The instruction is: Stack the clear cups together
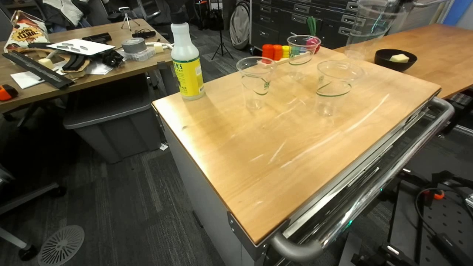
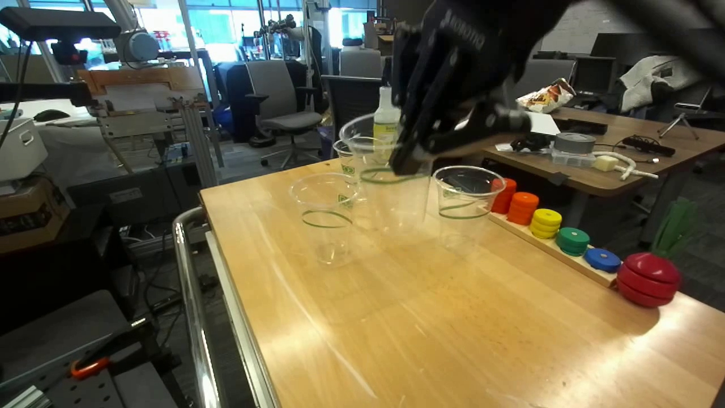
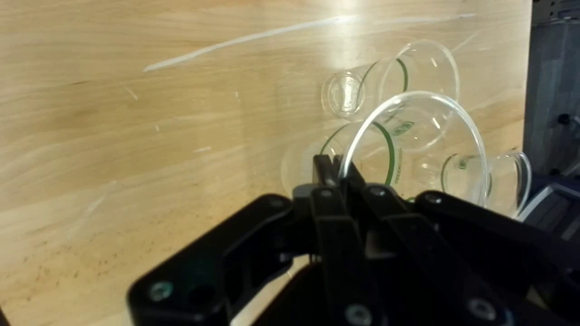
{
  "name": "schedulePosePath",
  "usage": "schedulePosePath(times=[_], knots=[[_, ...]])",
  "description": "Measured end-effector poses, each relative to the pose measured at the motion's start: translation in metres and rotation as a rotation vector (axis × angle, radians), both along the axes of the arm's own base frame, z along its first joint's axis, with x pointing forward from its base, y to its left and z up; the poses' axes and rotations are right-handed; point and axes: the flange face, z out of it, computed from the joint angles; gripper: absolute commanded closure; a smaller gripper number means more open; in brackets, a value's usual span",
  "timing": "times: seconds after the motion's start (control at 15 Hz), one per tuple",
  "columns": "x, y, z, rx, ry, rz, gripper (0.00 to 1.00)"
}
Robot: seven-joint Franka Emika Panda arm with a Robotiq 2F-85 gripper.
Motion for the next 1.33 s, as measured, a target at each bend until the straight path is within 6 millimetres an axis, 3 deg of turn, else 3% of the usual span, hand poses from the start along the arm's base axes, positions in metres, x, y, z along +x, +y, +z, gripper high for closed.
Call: schedulePosePath(times=[0.27,0.47,0.6,0.93,1.33], knots=[[0.023,-0.011,0.075,-0.030,-0.028,0.018,0.99],[0.051,-0.016,0.095,-0.035,-0.025,0.037,0.99],[0.076,-0.018,0.090,-0.017,-0.007,0.052,0.99],[0.128,-0.021,0.054,0.073,0.083,0.112,0.99],[0.154,-0.045,0.040,0.109,0.147,0.147,0.99]])
